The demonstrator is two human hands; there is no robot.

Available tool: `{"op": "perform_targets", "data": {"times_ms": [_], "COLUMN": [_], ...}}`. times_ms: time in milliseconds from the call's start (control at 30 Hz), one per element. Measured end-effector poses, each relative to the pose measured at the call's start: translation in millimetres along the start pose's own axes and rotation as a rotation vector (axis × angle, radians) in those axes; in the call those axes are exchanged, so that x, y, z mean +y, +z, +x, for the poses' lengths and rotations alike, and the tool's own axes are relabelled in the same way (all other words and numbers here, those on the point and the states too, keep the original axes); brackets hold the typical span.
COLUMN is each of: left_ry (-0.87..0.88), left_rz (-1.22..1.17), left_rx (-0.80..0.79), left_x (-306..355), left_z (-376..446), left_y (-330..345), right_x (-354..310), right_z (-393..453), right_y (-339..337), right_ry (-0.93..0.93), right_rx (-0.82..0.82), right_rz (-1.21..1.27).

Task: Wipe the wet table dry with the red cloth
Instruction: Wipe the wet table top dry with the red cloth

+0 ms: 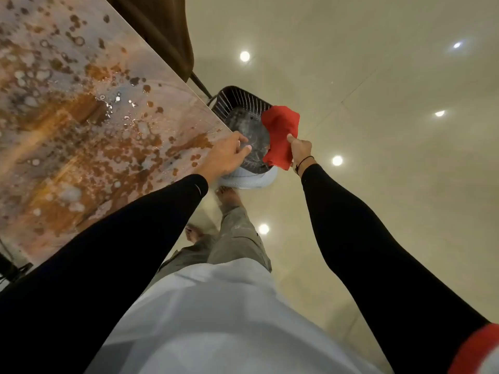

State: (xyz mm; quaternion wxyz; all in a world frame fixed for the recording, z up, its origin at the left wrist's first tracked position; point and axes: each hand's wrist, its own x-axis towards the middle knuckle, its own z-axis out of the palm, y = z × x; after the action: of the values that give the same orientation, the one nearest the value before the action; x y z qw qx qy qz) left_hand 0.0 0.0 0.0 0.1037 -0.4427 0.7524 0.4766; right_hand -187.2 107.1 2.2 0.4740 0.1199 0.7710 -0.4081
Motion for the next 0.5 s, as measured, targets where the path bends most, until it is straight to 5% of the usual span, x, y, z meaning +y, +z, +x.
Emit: {"op": "perform_targets", "data": {"times_ms": [200,500], "left_ry": [-0.037,-0.052], "left_rz": [-0.005,-0.061], "left_rx": [-0.035,-0.003], "left_x": [-3,-12], "left_z": [-7,-12], "left_y": [2,-3], "right_x": [7,8], "right_z": [1,14], "right_y": [-5,-7], "right_ry": [0.166,0.018], "right_rx": [-0.14,0.021], "right_rz": [0.131,0.241]}}
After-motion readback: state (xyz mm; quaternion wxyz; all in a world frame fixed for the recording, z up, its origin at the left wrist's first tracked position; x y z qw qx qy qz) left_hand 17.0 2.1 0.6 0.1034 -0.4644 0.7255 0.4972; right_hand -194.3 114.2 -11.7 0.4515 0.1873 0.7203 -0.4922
